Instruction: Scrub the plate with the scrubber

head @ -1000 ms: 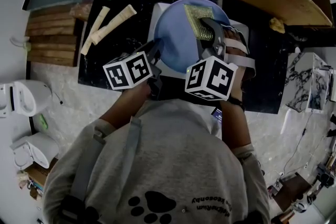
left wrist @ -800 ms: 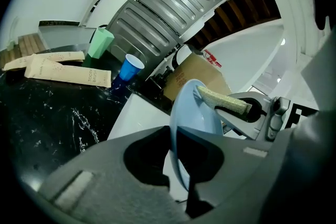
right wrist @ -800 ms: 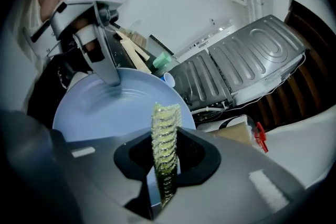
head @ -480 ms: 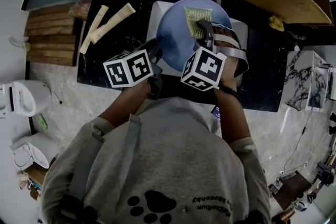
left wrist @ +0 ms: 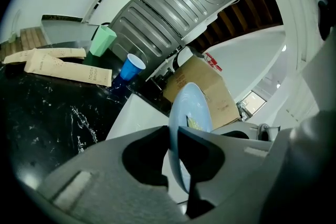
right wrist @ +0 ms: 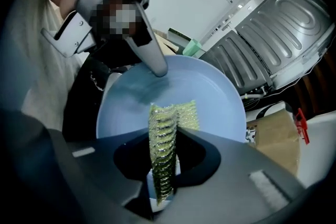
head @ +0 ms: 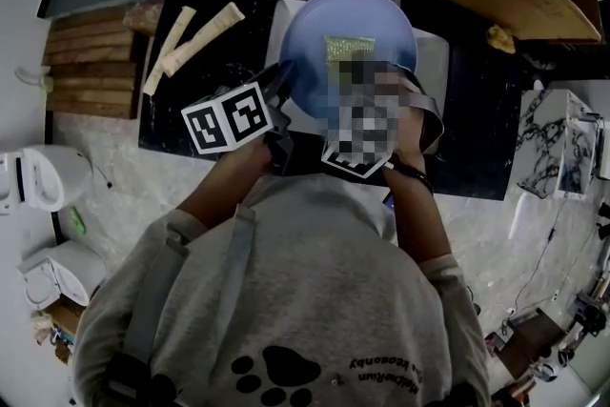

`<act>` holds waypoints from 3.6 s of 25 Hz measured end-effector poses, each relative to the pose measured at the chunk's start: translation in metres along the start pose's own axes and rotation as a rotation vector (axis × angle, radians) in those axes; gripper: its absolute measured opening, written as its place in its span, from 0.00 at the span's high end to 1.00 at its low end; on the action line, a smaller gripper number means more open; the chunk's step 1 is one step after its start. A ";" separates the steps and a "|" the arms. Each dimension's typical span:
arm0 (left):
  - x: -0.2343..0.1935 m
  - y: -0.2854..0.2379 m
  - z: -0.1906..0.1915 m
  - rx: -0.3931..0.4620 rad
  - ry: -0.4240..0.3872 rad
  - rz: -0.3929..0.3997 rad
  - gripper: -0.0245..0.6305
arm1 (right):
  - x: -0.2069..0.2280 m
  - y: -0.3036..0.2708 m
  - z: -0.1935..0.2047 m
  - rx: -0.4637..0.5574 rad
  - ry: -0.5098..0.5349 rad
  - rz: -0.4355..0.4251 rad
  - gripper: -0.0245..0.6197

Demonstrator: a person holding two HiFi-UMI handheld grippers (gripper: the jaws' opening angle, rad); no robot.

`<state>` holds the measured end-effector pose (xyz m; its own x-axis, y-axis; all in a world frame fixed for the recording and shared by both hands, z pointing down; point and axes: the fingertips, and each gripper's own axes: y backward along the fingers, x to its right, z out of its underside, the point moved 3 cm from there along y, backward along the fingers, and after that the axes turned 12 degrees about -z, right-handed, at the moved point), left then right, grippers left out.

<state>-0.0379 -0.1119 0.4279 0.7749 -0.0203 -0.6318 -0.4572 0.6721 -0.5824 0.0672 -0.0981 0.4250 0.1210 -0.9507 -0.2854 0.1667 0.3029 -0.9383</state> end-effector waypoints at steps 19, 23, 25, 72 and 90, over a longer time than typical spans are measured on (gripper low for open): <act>-0.007 0.004 -0.013 0.049 0.062 0.000 0.90 | -0.062 -0.004 0.002 -0.023 -0.024 -0.270 0.85; -0.011 0.003 -0.014 0.056 0.061 -0.017 0.90 | -0.070 0.000 0.000 -0.002 -0.038 -0.327 0.85; -0.015 0.004 -0.015 0.066 0.046 -0.034 0.90 | -0.075 0.008 -0.004 0.027 -0.048 -0.362 0.85; 0.011 0.014 -0.020 0.048 0.049 0.100 0.90 | 0.026 0.029 0.045 -0.042 -0.113 0.178 0.85; 0.013 0.021 -0.049 0.206 -0.091 0.078 0.90 | -0.010 0.008 0.039 -0.047 -0.077 0.034 0.85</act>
<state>-0.0587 -0.1346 0.3819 0.7811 0.0978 -0.6167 -0.4254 0.8064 -0.4109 0.1052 -0.0838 0.4282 0.2010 -0.9315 -0.3031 0.1157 0.3298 -0.9369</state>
